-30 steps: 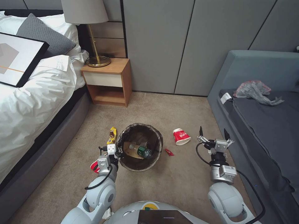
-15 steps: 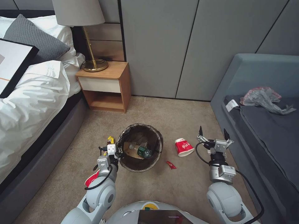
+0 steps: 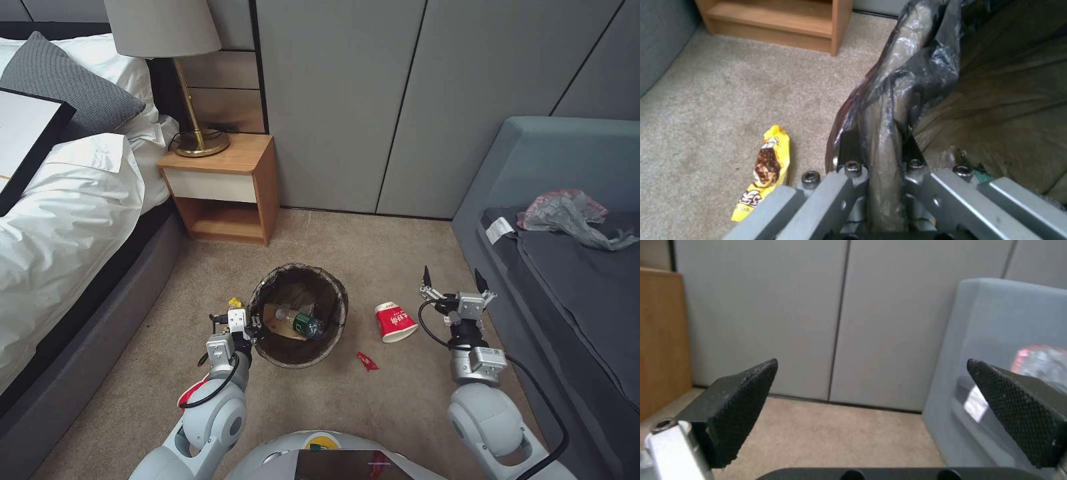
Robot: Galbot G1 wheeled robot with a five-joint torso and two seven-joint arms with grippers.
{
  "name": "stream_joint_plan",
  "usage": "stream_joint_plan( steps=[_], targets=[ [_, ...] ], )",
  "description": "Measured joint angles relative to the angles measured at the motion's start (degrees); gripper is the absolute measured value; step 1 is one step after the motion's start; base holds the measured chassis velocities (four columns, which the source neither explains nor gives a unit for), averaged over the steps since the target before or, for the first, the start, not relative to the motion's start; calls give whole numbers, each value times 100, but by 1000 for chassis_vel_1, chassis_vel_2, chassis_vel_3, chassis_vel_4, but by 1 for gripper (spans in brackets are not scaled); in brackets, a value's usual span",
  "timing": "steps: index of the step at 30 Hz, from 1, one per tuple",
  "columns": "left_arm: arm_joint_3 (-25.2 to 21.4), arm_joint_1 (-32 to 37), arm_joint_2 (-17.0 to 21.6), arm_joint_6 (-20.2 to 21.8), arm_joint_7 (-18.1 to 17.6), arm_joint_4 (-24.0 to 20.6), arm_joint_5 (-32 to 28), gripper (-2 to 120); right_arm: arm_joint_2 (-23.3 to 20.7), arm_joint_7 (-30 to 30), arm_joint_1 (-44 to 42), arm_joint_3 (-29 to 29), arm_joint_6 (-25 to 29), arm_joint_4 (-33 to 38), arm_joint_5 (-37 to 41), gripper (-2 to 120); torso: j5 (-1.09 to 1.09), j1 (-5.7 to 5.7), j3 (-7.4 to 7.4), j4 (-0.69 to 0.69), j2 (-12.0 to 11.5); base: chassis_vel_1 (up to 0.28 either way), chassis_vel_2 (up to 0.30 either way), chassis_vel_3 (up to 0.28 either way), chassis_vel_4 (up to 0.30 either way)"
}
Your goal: Pick up the trash bin, then pick up the garbage from the floor and place it into the trash bin.
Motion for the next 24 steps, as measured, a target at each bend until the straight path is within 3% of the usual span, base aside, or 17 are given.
stream_joint_plan(
  steps=[1,4,12,15,24],
  targets=[
    [0,0,0,0,0,0,0,0,0,0,0,0,0,0,0,100,0,0,0,0,0,0,0,0,0],
    [-31,8,16,-11,-2,-1,1,0,-739,-165,119,-23,-67,-62,592,100,0,0,0,2,0,0,0,0,0],
    [-44,17,20,-12,-4,-1,-1,0,-1507,-495,295,-203,-186,-255,1557,100,0,0,0,1,0,0,0,0,0],
    [-57,35,18,-14,-12,-1,-2,0,-2266,-917,656,-572,-151,-544,2128,100,2,0,0,2,0,0,0,0,0],
    [-84,59,-14,-20,-15,18,7,0,-3101,-1611,1024,-1432,-182,-885,2509,100,0,0,1,1,0,0,0,0,0]
  ],
)
